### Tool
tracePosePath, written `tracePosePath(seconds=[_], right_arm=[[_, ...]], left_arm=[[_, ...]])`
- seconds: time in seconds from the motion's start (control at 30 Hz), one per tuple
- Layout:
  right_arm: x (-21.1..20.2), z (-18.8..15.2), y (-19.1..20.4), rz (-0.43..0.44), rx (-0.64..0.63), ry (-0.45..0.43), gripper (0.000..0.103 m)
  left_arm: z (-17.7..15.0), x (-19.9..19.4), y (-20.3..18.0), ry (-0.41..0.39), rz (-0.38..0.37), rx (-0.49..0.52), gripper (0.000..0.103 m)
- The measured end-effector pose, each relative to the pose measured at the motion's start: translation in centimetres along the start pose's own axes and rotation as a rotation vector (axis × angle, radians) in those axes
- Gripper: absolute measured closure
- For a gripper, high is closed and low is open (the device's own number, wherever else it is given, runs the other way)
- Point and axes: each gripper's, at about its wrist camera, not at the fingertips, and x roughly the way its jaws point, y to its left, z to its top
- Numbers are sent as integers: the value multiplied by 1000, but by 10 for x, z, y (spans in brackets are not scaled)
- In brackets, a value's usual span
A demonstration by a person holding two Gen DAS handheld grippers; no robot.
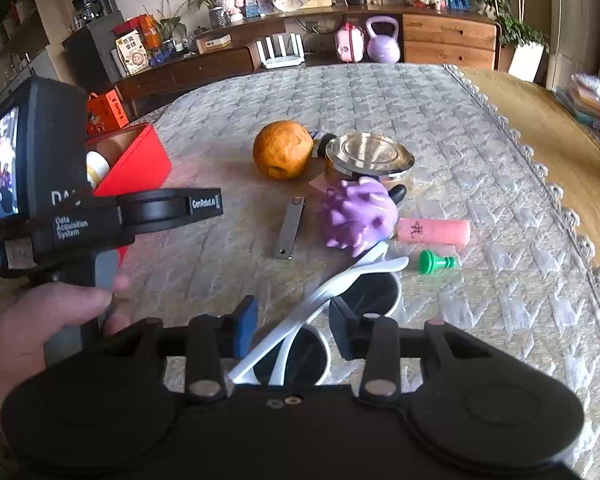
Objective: Organize rigid objects
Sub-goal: 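Grasp the purple cylinder with the left gripper while the right grasps the white sunglasses, then carry the purple cylinder and sunglasses over the red box with both grippers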
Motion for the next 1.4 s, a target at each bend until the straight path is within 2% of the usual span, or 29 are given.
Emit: tracePosePath(seconds=[0.3, 0.33, 0.37, 0.77, 0.93, 1.23, 1.4], right_arm=[[7, 2, -2, -15, 58, 10, 70], [7, 2, -2, -17, 58, 7, 72], [6, 2, -3, -18, 61, 3, 73], [-13, -9, -20, -22, 104, -33, 96], [-27, -18, -23, -19, 103, -39, 97], [-52, -23, -24, -41, 121, -62, 97], [-69, -22, -25, -18, 147, -88, 97]], left_arm=[[13, 8, 3, 32, -24, -49, 69], [13, 9, 4, 30, -18, -54, 71], [14, 9, 4, 29, -7, -52, 83], [2, -13, -1, -34, -9, 54, 83], [-6, -29, -2, -38, -43, 94, 83], [-10, -60, 11, -10, -108, 93, 83], [-12, -78, 17, -13, -135, 99, 83]])
